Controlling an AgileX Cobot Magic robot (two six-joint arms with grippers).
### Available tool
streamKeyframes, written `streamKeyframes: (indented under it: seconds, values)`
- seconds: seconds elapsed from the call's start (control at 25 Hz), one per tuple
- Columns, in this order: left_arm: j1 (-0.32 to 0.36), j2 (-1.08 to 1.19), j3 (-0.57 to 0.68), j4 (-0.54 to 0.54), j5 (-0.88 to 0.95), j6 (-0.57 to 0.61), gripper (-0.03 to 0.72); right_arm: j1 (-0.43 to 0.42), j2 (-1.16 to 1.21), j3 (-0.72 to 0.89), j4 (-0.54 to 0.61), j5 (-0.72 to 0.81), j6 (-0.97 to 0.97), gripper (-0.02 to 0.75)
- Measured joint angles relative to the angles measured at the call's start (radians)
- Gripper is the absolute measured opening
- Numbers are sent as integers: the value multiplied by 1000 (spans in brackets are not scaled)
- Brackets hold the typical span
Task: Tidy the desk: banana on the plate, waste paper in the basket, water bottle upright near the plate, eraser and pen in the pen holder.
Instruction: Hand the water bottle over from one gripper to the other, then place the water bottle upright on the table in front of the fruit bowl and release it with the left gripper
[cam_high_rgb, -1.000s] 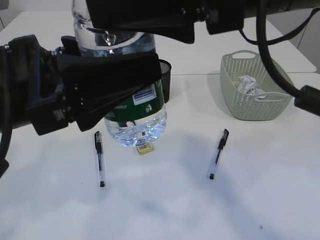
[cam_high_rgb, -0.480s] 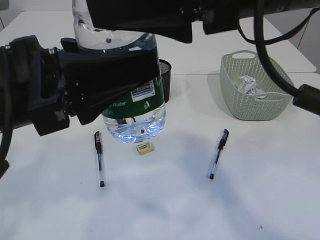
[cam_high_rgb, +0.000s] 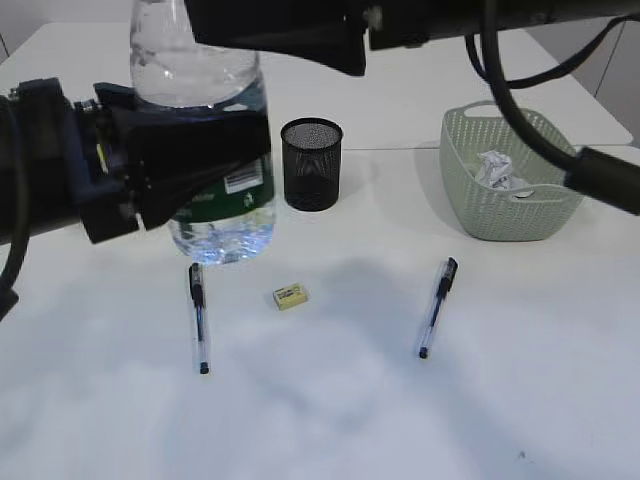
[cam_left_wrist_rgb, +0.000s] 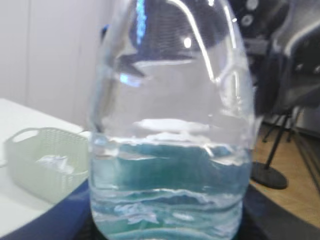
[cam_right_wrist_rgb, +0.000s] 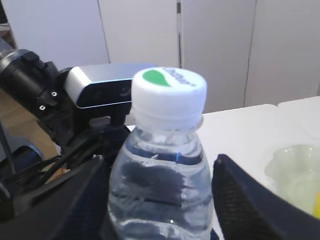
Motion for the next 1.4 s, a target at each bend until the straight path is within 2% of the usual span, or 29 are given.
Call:
streamKeyframes:
  seconds: [0.12,0.32,0.52,0.72,0.96,1.28,1.4]
  values:
    - [40,8,2,-37,67,-2,385,-2,-4,0,0,2,17,473]
    - [45,11,4,-47,91,-1,384,0,-6,0,-6,-7,36,473]
    - [50,11,4,-47,91,24,384,0,-6,0,-119,-69,151,473]
    - [105,11,4,-45,91,29,384,0,-6,0,-416,-140,436,473]
    - [222,11,4,-40,105,29,384,0,-6,-2,-845,-178,872,473]
    - [315,11,4,42,215,33,384,0,-8,-66,-1472,-88,1436,473]
    - [336,11,4,46,253,33,384,0,-8,-80,-1639,-28,1574,473]
